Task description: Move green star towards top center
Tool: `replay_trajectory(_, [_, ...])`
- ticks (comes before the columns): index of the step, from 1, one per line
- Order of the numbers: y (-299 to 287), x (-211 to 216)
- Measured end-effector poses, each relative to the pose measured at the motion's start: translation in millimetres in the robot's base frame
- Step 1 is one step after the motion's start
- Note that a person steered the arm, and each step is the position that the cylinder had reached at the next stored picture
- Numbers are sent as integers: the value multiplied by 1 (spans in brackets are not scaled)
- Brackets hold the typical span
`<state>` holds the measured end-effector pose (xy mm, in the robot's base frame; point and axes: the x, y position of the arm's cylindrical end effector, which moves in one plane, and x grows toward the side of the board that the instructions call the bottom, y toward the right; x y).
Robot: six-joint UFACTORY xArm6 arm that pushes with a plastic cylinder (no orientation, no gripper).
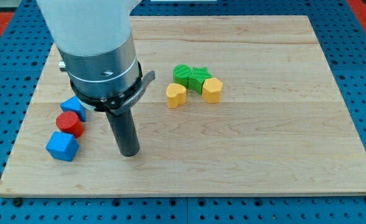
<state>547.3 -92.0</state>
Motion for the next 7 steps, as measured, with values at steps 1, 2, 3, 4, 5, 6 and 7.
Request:
replay_trajectory(1, [0,0])
replay_trajectory(2, [4,0])
replay_trajectory(3, [49,-21])
replay_trajectory(4, [63,-52])
replay_trajectory(5, [87,-77])
replay_trajectory(6, [110,-101])
replay_trajectory(7, [134,-129])
